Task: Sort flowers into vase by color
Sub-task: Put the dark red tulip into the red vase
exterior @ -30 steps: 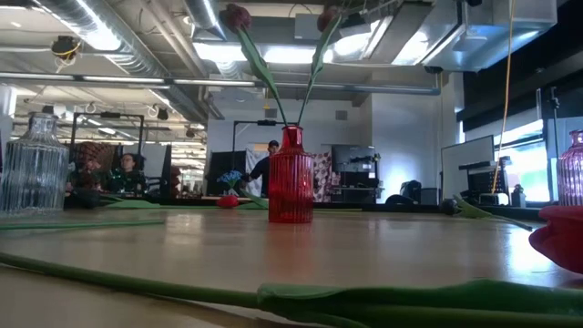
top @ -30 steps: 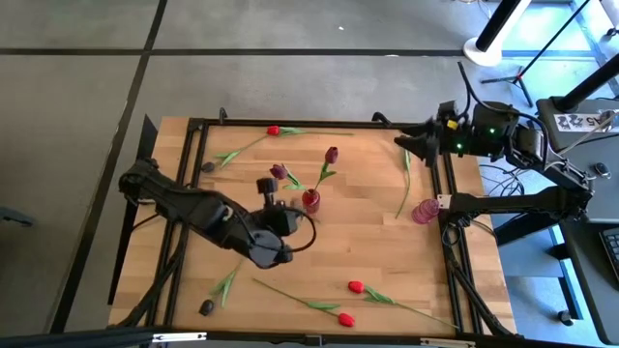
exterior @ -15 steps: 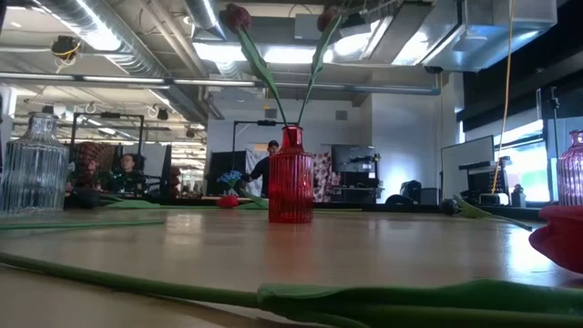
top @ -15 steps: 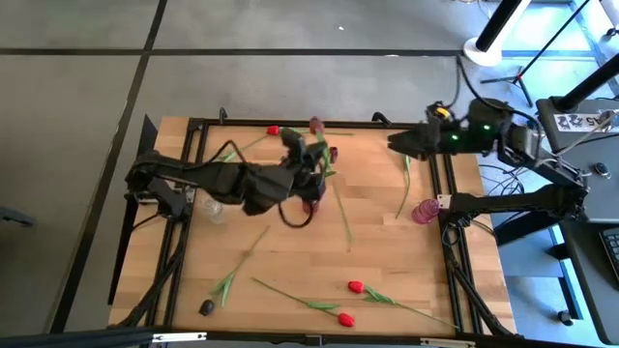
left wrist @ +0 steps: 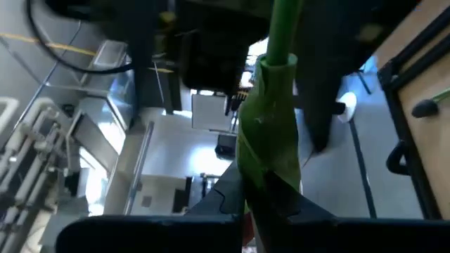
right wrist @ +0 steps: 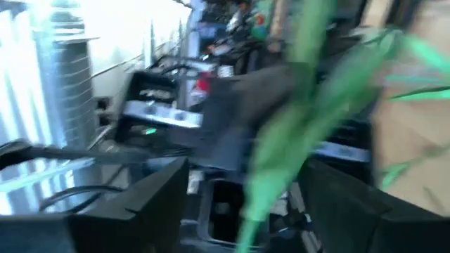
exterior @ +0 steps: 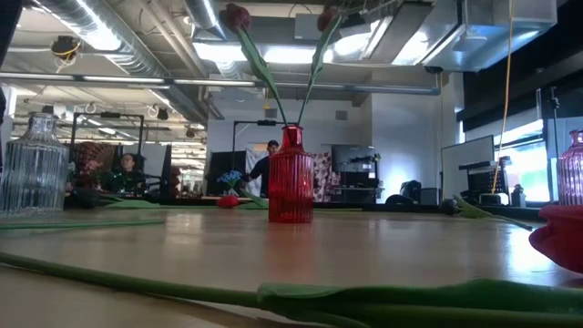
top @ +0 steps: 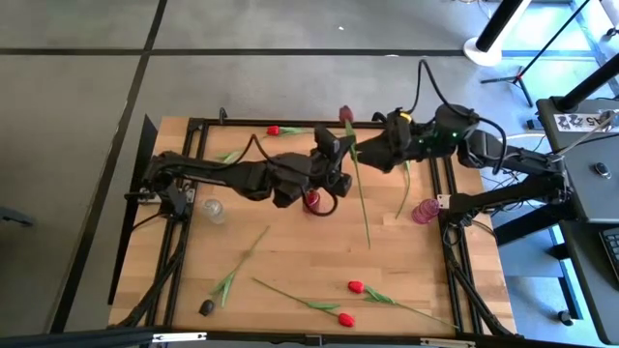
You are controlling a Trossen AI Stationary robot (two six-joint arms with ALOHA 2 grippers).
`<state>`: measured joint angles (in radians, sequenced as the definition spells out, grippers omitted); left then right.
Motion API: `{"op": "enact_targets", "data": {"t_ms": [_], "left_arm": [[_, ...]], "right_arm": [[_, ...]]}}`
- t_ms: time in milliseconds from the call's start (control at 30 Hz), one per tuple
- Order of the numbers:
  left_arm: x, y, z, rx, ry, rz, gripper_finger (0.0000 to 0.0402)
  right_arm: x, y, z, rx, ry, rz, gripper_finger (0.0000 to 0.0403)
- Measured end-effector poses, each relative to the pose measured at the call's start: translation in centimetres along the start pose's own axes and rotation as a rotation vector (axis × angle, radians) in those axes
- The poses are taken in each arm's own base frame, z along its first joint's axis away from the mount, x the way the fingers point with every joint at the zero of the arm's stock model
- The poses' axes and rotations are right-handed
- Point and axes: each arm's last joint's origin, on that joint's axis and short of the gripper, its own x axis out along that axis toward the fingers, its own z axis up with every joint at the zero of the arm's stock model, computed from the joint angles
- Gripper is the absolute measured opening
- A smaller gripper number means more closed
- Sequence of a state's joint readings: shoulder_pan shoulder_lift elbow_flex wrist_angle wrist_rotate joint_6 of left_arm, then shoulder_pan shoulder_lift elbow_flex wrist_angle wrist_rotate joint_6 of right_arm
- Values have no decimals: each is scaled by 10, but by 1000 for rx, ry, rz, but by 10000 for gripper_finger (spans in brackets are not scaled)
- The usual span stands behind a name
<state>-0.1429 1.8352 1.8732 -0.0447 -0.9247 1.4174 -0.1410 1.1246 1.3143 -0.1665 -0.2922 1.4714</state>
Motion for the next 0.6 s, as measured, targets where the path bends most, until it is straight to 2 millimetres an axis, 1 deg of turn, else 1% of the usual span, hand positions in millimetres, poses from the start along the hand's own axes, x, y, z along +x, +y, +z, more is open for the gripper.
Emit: {"op": "enact_targets", "data": {"t_ms": [167, 267, 367, 467, 500, 533, 600], "left_arm": [[3, -1, -1, 1, 9, 1, 5], [3, -1, -1, 1, 8, 1, 5], [2, 0, 0, -21, 7, 8, 10], [1, 0, 1, -50, 3, 8, 29], [1, 0, 1, -61, 0, 8, 37], [1, 0, 1, -69, -2, 9, 47], [0, 0, 2, -97, 2, 10, 67]], "right_arm": [[6, -3, -4, 30, 31, -8, 192], [6, -3, -5, 37, 33, -12, 147], [6, -3, -4, 27, 19, -13, 94], [6, -3, -4, -6, 14, -12, 32], [6, -3, -4, -22, 14, -11, 19], [6, -3, -4, -35, 13, -11, 14], [6, -2, -4, -60, 10, -8, 19]]}}
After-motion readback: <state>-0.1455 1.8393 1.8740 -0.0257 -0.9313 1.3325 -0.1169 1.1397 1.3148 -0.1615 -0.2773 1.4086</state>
